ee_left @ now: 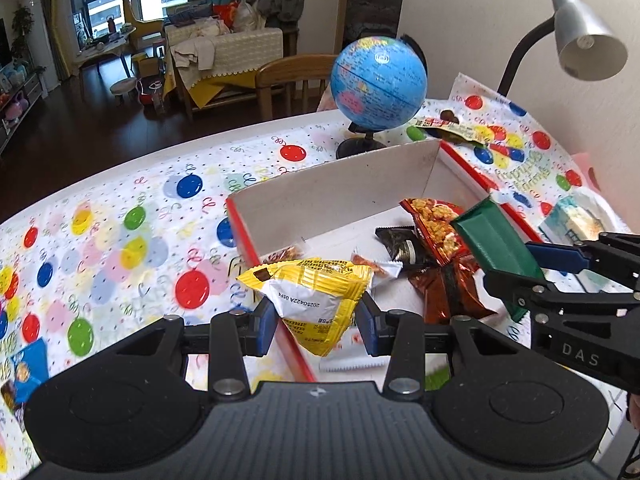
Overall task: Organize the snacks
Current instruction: 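Carry the green pack and yellow bag with both grippers into the red box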
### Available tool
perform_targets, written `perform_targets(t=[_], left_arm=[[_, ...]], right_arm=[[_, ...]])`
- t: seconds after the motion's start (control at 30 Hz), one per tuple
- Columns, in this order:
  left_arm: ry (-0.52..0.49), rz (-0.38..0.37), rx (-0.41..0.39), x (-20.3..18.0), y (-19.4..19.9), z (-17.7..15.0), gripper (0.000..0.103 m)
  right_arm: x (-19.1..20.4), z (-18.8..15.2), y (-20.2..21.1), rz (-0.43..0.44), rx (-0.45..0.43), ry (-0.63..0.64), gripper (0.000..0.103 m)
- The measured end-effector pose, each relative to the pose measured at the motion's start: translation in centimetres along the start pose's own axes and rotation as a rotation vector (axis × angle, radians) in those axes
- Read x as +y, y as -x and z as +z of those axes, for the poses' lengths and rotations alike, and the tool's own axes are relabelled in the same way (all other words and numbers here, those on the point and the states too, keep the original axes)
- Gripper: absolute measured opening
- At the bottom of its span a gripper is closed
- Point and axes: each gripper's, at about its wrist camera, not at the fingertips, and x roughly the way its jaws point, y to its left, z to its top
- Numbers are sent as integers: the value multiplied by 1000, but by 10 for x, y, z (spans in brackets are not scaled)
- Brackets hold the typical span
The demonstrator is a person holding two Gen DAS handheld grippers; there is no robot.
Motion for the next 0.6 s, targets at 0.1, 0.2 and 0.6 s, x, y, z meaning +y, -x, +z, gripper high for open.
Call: perform_targets(t=[0.1,0.2,0.6], left_arm=[[-14,10,12,-6,-17,9,41],[-31,14,33,-11,-35,17,41],[-125,21,136,-29,-94,31,41]], right_arm=[[-11,1,-13,0,16,-5,42],[-19,3,-26,22,30,-21,42],[-22,4,-73,78,129,-21,42]])
